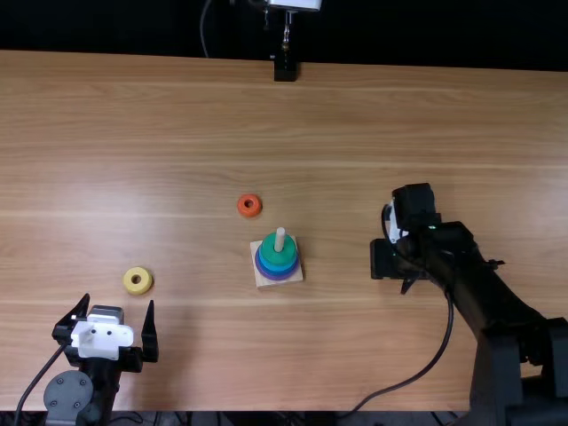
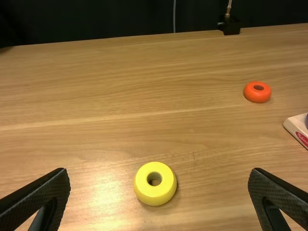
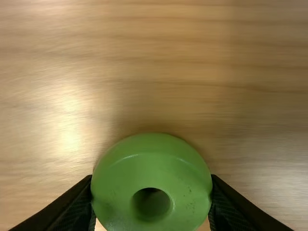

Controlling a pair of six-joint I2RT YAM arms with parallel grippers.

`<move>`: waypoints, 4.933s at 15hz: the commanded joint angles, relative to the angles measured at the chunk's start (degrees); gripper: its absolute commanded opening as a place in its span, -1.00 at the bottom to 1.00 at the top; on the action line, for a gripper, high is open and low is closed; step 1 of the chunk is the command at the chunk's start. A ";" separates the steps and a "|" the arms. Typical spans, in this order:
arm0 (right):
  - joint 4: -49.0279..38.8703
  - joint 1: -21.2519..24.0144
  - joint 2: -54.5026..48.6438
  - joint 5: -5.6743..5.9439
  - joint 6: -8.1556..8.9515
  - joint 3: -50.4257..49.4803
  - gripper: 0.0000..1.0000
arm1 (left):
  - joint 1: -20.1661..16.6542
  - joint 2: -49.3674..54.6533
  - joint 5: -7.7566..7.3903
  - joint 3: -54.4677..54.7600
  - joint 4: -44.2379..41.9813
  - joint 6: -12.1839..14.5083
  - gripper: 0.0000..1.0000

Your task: Build the Hanoi tower: stack the rings onto the peg from bottom to top in this color order: purple, dark blue, light blue, dark green, light green, yellow, orange.

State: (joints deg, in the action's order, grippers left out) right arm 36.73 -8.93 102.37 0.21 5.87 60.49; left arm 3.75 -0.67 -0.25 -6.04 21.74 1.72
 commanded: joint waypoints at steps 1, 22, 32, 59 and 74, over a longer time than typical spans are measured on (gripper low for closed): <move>0.67 -3.02 -4.11 0.00 0.25 3.58 -1.00 | 0.12 0.67 0.25 6.04 4.84 0.82 1.00; 38.43 -26.84 1.26 -0.21 -0.28 50.08 -1.00 | 0.12 0.67 0.25 6.04 4.84 0.82 1.00; 37.79 -29.04 5.47 -0.31 0.04 52.19 -1.00 | 0.12 0.67 0.25 6.04 4.84 0.82 1.00; 27.25 -28.69 8.64 3.80 0.25 49.55 1.00 | 0.12 0.67 0.25 6.04 4.84 0.82 1.00; -29.81 0.75 -45.15 -5.90 -1.33 -2.66 1.00 | 0.12 0.67 0.25 6.04 4.84 0.82 1.00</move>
State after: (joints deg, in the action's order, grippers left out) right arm 7.29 -9.02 59.20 -1.04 4.54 59.33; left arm 3.75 -0.67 -0.21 -6.04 21.76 1.72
